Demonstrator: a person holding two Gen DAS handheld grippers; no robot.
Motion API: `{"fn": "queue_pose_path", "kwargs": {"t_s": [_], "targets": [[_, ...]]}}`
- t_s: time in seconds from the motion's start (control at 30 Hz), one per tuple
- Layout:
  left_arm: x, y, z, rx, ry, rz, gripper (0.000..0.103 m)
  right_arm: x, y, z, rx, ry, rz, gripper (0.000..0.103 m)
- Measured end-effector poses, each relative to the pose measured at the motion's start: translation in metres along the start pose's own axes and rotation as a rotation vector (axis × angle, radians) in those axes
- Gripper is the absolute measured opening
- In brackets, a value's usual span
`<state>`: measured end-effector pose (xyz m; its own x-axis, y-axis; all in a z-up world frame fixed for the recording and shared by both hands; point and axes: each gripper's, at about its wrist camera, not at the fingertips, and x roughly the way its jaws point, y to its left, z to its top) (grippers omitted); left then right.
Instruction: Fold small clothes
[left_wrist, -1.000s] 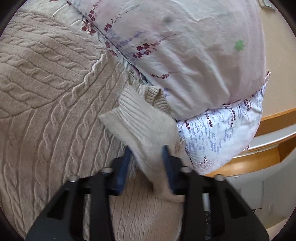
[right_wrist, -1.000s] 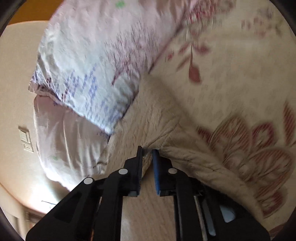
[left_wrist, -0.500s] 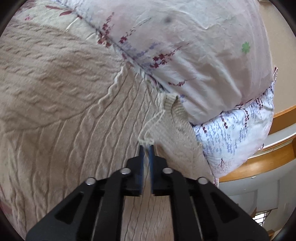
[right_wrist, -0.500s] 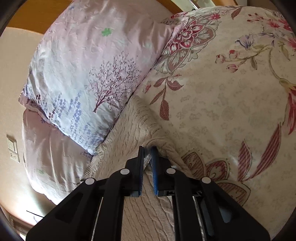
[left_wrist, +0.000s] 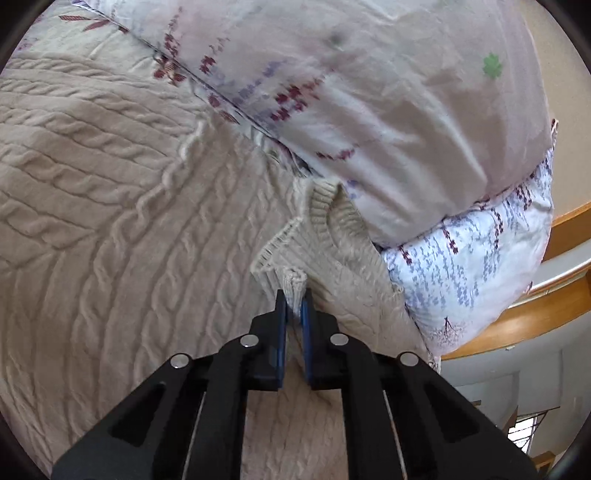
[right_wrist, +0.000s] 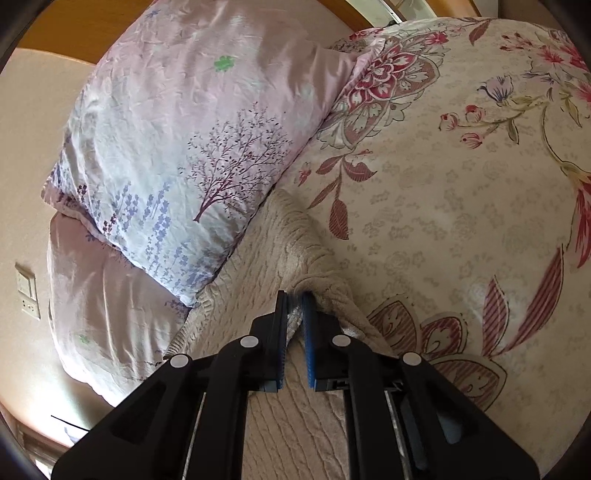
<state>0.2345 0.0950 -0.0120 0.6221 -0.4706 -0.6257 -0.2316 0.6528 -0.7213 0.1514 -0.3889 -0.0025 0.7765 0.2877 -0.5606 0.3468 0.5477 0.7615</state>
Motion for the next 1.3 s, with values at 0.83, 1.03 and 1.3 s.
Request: {"fn": "queue_pose_path", "kwargs": {"t_s": [0.83, 1.03, 1.3], "targets": [[-0.164, 0.113, 0.01, -0.075, -0.193, 0.165, 0.055, -0.023, 0.055, -0.034, -0.285, 0.036, 0.017, 0.061], [-0.186, 0.161, 0.026, -0.229, -0.269, 0.192, 0.053, -0.006, 0.064, -0.055, -0.322, 0.149, 0.046, 0.061], [-0.19, 0.191, 0.05, -0.329, -0.345, 0.175, 0.031, -0.003, 0.068, -0.063, -0.352, 0.185, 0.049, 0.061]]}}
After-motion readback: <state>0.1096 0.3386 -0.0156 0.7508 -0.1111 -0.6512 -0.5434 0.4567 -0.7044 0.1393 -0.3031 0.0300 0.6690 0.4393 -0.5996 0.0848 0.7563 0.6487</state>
